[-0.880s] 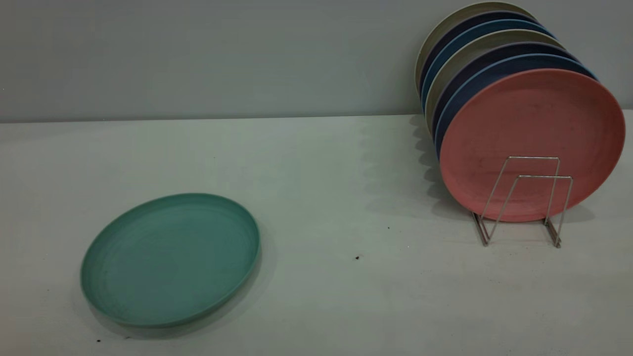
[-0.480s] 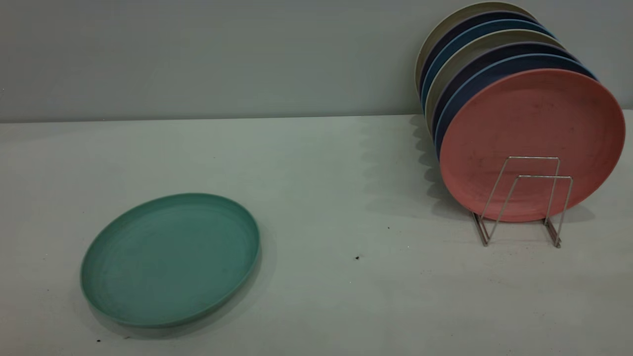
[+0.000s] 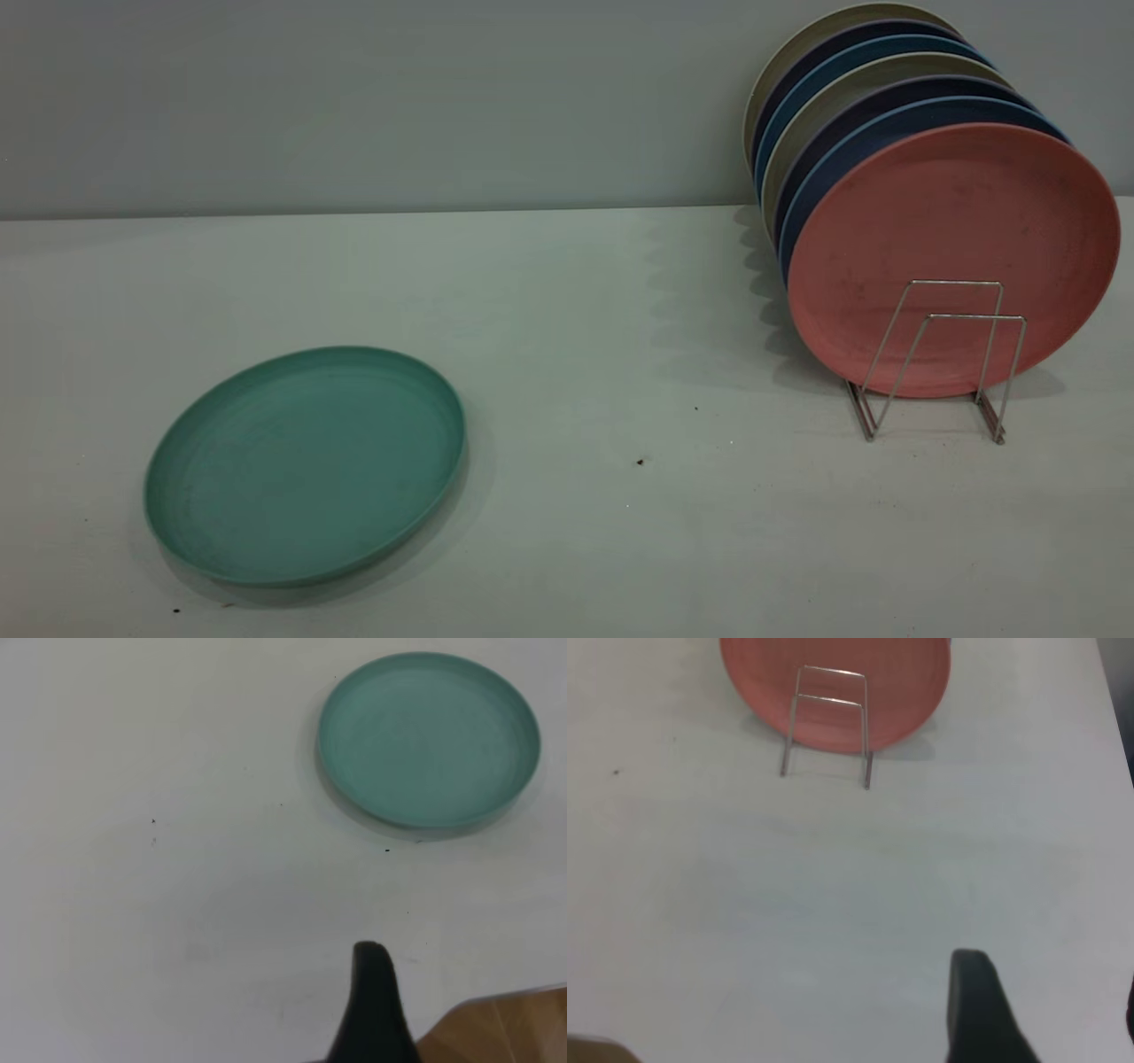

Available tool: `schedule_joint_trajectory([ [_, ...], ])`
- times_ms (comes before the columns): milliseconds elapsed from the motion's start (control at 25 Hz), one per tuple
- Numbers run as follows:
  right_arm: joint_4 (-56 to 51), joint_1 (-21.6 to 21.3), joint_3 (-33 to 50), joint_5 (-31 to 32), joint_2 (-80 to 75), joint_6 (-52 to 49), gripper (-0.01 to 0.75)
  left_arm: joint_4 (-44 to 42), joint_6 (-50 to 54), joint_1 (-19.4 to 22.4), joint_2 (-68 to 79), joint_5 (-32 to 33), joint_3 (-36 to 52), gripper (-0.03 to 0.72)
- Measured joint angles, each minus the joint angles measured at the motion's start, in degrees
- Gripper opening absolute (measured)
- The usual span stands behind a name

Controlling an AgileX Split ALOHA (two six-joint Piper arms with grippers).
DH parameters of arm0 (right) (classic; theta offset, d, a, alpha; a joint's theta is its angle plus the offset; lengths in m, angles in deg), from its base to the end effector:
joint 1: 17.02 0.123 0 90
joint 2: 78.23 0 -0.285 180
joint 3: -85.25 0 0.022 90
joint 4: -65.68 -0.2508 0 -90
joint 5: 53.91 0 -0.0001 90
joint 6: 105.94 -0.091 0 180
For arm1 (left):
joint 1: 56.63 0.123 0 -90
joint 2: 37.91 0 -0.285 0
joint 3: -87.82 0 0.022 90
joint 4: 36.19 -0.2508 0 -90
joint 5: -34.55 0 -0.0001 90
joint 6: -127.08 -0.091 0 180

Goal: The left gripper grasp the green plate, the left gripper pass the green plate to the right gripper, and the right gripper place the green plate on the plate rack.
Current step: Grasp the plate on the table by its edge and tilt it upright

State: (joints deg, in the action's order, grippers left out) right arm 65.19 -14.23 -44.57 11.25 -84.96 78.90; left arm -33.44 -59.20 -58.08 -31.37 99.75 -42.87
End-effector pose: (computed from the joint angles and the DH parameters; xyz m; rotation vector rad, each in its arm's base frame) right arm -0.0079 0.0003 0.2634 -0.1425 2.1257 -0.0107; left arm -0.0102 -0.0037 0.2675 0.1471 2.1066 -0.0077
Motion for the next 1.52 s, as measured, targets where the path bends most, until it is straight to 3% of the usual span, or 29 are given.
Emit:
schedule_joint_trajectory([
  [960, -0.9, 0.0, -1.7, -0.2, -2.0, 0.9, 0.416, 0.2, 3.6, 0.0, 0.9, -0.5, -0.7, 0.591],
  [1320, -2.7, 0.0, -12.1, -7.4, -23.3, 1.4, 0.485, 0.1, 3.7, 0.0, 24.5, -7.0, -8.7, 0.591],
  [1520, -11.6, 0.0, -14.7, -13.8, -37.7, 7.4, 0.485, 1.3, 3.7, 0.0, 39.9, -10.6, -13.7, 0.591],
])
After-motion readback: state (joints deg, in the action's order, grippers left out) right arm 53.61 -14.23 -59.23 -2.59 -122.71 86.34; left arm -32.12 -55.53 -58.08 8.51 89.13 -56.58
